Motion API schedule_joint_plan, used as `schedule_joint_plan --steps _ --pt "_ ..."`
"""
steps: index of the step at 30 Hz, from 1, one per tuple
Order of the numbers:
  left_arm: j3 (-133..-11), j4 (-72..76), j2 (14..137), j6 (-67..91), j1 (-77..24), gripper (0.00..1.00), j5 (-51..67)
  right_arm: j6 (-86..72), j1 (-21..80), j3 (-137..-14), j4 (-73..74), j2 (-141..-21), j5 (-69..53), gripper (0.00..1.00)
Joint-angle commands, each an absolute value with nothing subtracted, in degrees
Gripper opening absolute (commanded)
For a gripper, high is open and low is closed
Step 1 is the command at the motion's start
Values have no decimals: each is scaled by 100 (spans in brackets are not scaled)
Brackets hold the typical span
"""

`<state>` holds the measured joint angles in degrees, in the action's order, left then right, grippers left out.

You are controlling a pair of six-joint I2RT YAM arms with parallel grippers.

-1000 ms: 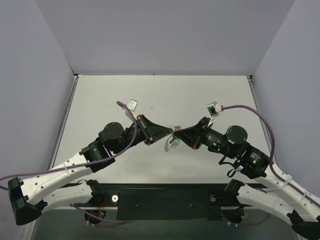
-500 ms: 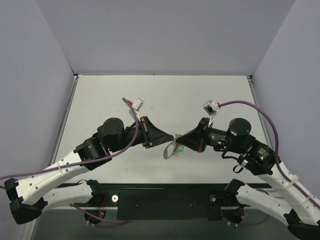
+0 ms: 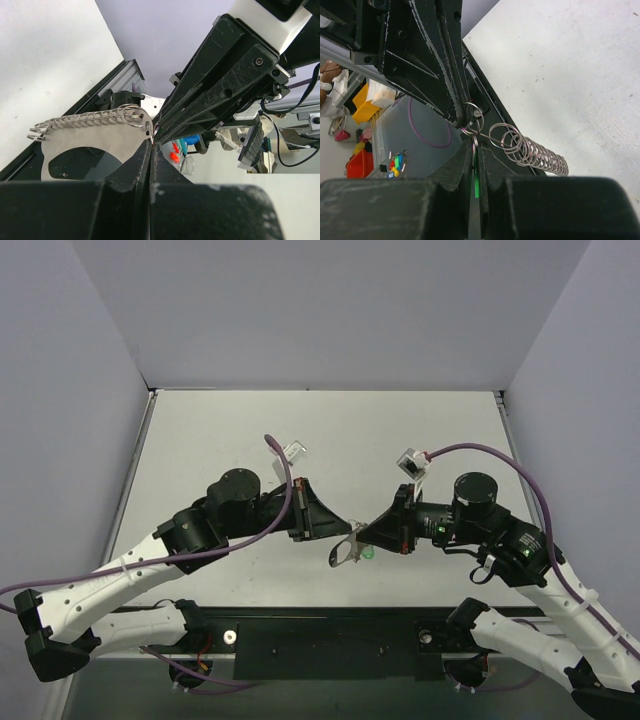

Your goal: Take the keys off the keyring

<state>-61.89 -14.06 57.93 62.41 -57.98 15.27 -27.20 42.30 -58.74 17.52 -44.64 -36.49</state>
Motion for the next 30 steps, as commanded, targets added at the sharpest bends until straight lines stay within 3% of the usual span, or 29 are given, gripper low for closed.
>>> schedule_joint_plan --steps 1,3,5,6,8,11,15,21,30 --pt "-6609 -1133 5748 6152 -5783 0 1749 -2549 4184 -6091 2065 -4509 -3964 0" --pt "-6644 -1186 5766 6144 -5783 0 1793 -2514 4192 -6117 2135 -4491 -3999 2" --pt "-6653 -1195 5792 6152 -5783 0 1871 -2470 4192 -6152 2223 -4483 -4025 15" --pt "-6671 -1195 5818 6152 -5783 0 1889 -2426 4184 -6196 2258 -4482 -4034 28" --pt "-6732 -1265 5836 6109 -5783 0 1925 -2347 4175 -6284 2399 -4474 -3999 44" --pt "-6767 -1397 5801 6082 -5792 0 1899 -2207 4166 -6415 2653 -4430 -3885 59" --pt "-6759 -1345 5748 6126 -5783 0 1767 -2206 4122 -6521 2760 -4210 -3552 64" --pt "-6627 -1248 5652 6407 -5783 0 1099 -2723 4140 -6373 2260 -3675 -2638 62" --pt "-5969 -529 5282 7469 -5783 0 -253 -3234 4359 -4589 -437 -2435 -1056 57"
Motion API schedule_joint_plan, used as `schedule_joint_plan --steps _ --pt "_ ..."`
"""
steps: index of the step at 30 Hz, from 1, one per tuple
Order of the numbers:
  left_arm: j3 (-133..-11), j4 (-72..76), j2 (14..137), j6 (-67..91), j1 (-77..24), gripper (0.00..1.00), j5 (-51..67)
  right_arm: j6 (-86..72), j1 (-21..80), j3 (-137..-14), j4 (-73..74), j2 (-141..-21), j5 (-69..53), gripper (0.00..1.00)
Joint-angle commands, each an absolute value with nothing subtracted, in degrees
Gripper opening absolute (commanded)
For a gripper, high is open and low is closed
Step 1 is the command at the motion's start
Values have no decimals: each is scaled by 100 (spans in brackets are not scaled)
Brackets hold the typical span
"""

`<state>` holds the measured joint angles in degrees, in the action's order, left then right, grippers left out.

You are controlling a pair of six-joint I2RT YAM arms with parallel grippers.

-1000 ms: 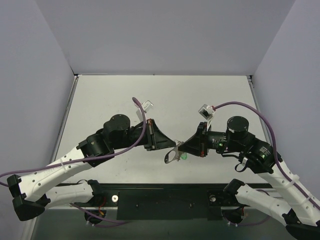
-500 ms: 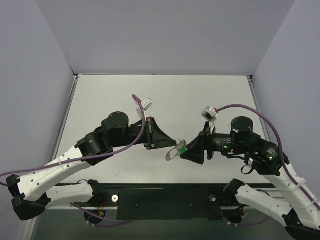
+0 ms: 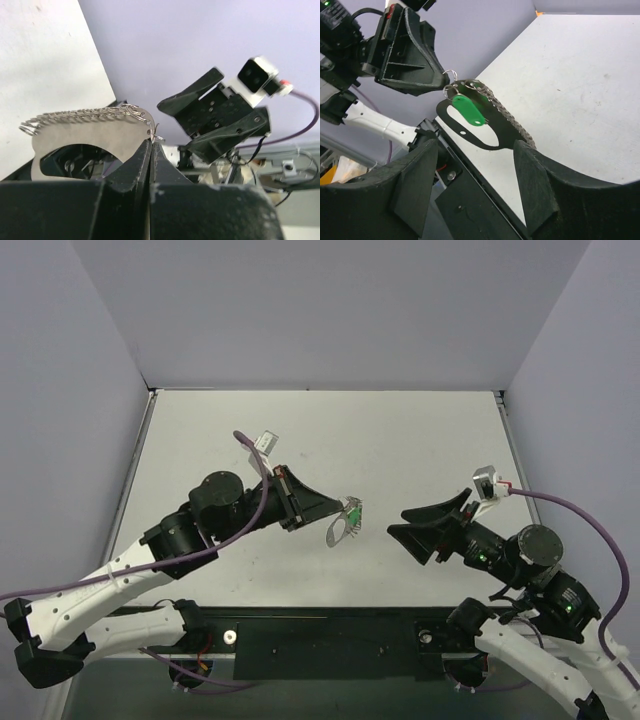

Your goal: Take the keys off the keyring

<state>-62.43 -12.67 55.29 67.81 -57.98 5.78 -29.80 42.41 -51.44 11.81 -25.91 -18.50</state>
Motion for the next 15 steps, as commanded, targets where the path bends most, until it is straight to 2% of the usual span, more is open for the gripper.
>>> schedule_joint_plan --steps 1,6,15 --pt "-5907 -466 5213 7671 -5783 0 -351 -3217 4412 -4527 -544 -2443 -1011 55" --pt "-5651 -281 5080 8041 -5783 0 -808 -2709 4719 -4359 -1063 -2865 -792 46" --pt "-5555 -457 4957 8525 -5774 0 -1336 -1855 5414 -4535 -1353 -3647 -554 42"
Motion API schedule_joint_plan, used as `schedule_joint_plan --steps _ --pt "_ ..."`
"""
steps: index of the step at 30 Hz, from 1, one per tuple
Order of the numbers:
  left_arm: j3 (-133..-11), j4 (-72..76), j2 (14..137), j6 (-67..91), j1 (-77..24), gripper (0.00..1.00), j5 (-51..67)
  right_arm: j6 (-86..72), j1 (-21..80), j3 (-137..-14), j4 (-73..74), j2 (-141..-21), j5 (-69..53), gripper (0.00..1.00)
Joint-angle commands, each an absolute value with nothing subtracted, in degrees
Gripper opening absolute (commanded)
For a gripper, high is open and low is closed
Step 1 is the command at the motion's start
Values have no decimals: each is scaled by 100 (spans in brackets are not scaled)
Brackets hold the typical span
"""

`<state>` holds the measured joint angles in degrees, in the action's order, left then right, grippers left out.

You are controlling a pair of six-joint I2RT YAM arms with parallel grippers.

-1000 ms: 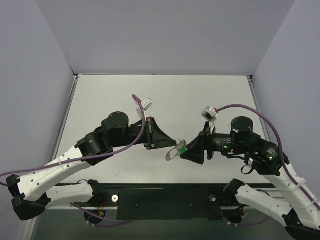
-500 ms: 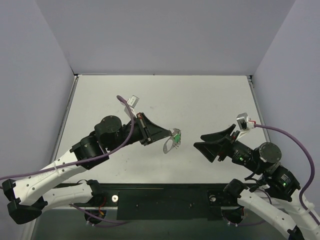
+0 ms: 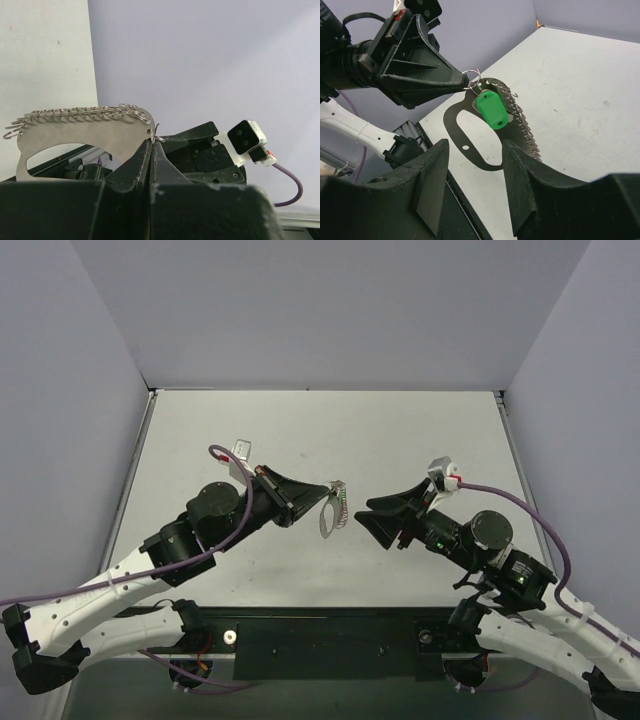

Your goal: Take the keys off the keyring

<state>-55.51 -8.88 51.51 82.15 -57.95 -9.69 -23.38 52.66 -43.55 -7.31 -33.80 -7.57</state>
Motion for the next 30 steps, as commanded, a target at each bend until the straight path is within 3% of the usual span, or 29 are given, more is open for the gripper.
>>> schedule_joint_plan --steps 1,17,30 --pt "-5555 -466 4957 8534 -5783 0 -1336 -1820 5449 -4553 -1371 -3691 -536 41" --pt "-5441 -378 4896 8525 -5766 0 -1213 -1556 5625 -5080 -1371 -4429 -440 43" --pt "-5432 -202 4975 8385 -5766 0 -1028 -1529 5660 -5124 -1529 -4737 -387 38"
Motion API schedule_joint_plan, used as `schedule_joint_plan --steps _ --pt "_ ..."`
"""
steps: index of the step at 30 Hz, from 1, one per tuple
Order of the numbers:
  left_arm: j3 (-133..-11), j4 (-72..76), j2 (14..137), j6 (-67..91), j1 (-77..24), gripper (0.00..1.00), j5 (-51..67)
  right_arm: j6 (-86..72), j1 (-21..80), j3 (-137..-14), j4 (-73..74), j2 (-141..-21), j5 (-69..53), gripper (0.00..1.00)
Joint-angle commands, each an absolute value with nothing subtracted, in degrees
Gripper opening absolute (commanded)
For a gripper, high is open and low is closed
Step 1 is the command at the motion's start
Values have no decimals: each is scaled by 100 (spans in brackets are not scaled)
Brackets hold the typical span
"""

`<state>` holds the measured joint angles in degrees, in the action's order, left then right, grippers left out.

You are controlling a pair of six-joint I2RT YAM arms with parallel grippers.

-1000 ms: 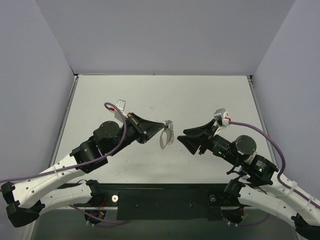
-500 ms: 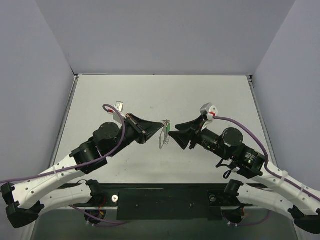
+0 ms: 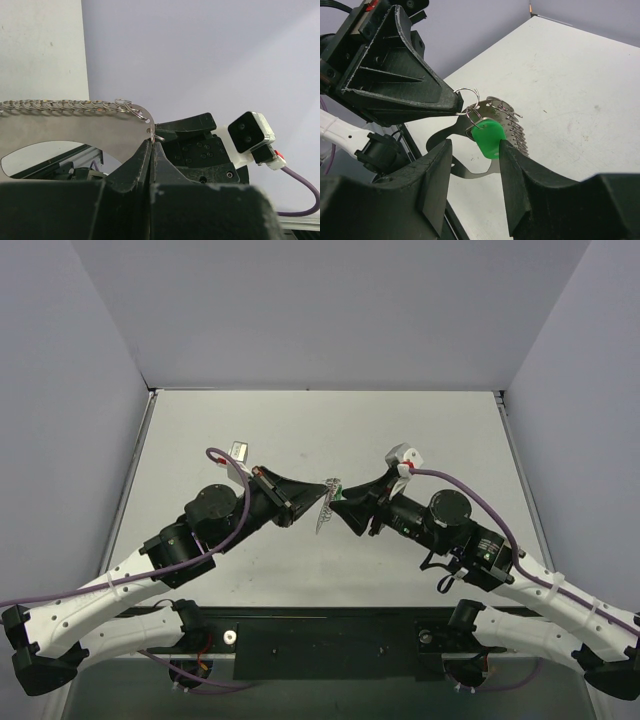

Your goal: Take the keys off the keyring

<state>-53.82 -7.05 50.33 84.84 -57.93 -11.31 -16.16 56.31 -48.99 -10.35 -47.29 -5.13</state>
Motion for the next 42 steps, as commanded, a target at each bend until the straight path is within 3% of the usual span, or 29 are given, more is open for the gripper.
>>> schedule_joint_plan --steps 1,16,20,28,34,42 --pt "-5432 -193 4975 8385 -5774 0 -1028 -1512 5660 -5133 -1529 -4729 -378 38" --pt "-5485 -132 5054 8253 -5766 0 -879 -1406 5660 -5221 -1556 -4720 -317 38" --pt "-5519 -106 5080 8236 -5766 0 -844 -1406 5660 -5238 -1547 -4746 -360 31" --pt "-5528 -79 5124 8191 -5766 0 -765 -1503 5660 -5203 -1617 -4834 -492 9" --pt "-5493 -88 5168 8156 -5766 0 -650 -1556 5669 -5115 -1635 -4755 -431 1" --pt "-5721 -202 5247 7779 -5766 0 -484 -1696 5643 -5422 -907 -4825 -615 0"
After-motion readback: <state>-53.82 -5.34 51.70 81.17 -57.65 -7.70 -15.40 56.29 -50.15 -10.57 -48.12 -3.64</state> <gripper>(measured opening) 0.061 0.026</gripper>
